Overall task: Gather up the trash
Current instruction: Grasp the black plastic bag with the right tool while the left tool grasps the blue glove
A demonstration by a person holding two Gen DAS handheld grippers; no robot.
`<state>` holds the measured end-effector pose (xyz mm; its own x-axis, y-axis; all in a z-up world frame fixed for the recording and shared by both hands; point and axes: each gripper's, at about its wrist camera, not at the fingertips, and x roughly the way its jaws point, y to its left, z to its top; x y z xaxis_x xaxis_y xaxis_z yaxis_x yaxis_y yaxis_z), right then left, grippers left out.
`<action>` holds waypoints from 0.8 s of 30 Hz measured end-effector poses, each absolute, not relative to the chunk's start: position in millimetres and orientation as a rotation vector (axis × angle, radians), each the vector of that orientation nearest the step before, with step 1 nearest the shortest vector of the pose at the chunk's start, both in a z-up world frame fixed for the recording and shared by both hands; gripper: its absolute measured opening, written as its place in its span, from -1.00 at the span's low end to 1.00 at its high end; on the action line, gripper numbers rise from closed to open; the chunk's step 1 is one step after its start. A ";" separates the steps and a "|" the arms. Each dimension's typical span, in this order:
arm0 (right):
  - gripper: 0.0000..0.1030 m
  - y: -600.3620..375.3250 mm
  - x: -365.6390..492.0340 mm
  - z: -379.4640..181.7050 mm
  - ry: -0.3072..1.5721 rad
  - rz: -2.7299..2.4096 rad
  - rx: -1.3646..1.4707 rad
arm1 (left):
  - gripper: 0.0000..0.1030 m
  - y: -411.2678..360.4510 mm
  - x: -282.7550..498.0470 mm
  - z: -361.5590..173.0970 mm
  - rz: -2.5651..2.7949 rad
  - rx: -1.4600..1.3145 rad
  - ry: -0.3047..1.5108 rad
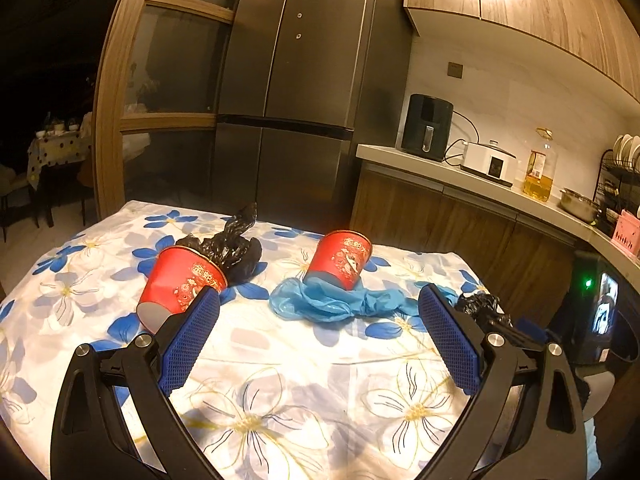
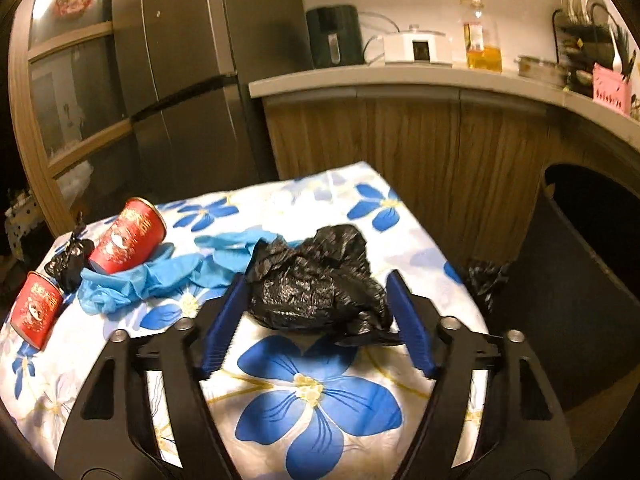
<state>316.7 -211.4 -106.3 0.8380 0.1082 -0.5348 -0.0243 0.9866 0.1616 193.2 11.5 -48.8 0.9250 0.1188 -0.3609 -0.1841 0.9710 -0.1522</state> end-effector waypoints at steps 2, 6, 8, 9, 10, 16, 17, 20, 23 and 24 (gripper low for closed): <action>-0.12 -211.4 319.5 -109.2 0.592 0.073 0.152 | 0.85 13.1 196.1 -49.7 0.148 -0.192 0.362; -0.63 -208.6 320.2 -112.2 0.610 0.104 0.146 | 0.85 10.5 198.5 -51.2 0.132 -0.199 0.365; -0.83 -205.8 318.2 -111.6 0.606 0.123 0.135 | 0.85 8.0 200.5 -51.8 0.128 -0.195 0.368; -0.86 -204.7 315.4 -110.1 0.596 0.130 0.128 | 0.85 6.6 201.4 -52.2 0.125 -0.191 0.370; -0.89 -204.7 311.6 -108.2 0.585 0.132 0.126 | 0.85 5.1 202.4 -52.6 0.122 -0.189 0.369; -0.90 -217.6 283.3 -87.7 0.486 0.132 0.143 | 0.85 -8.4 210.5 -55.3 0.090 -0.183 0.372; -0.90 -223.8 276.9 -83.2 0.468 0.126 0.155 | 0.85 -11.3 212.4 -55.3 0.078 -0.184 0.371; -0.90 -238.6 263.7 -72.4 0.432 0.109 0.180 | 0.85 -26.3 224.3 -53.2 0.036 -0.178 0.372; -0.90 -255.4 250.1 -63.8 0.399 0.088 0.205 | 0.84 -45.9 239.4 -50.1 -0.016 -0.175 0.354; -0.90 -261.2 245.5 -61.3 0.389 0.081 0.212 | 0.84 -52.5 245.3 -50.5 -0.025 -0.175 0.352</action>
